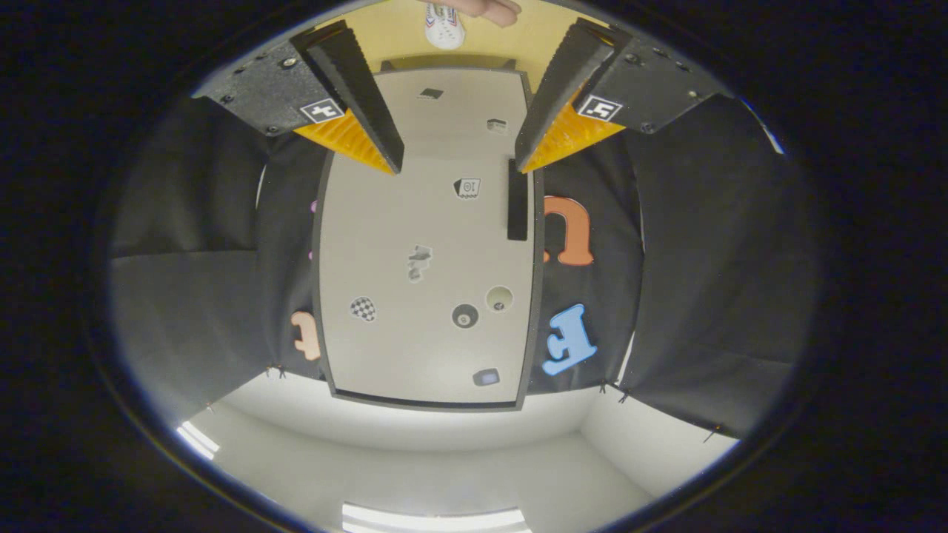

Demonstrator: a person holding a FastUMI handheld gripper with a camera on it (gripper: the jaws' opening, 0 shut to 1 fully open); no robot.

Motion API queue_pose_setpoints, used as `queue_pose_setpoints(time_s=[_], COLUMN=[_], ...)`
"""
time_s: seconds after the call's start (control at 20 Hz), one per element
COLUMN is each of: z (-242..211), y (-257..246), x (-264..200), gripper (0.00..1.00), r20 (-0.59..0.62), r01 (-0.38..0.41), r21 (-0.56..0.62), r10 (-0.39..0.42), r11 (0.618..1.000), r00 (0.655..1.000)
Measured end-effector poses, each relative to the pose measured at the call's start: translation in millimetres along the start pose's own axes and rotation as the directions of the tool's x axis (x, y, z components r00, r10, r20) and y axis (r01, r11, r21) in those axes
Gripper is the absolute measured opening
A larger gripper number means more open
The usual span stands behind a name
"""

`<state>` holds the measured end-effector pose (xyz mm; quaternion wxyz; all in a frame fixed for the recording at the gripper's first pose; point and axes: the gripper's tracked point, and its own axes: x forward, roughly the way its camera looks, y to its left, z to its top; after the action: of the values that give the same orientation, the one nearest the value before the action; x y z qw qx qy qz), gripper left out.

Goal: Open the shoe cabinet door, grab the shoes and put them into the shoe cabinet, then close the shoe cabinet door.

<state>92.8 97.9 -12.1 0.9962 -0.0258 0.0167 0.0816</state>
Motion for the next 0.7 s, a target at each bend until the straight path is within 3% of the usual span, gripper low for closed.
queue_pose_setpoints(time_s=[0.3, 0.7], z=[0.6, -21.9], y=[38.1, 56.7], x=[80.2, 171.1], gripper=[0.99, 0.99], r20=[0.019, -0.048], r01=[-0.027, -0.053], r21=[0.006, 0.045], r10=[0.027, 0.055], r11=[1.000, 0.998], r00=[0.999, 0.997])
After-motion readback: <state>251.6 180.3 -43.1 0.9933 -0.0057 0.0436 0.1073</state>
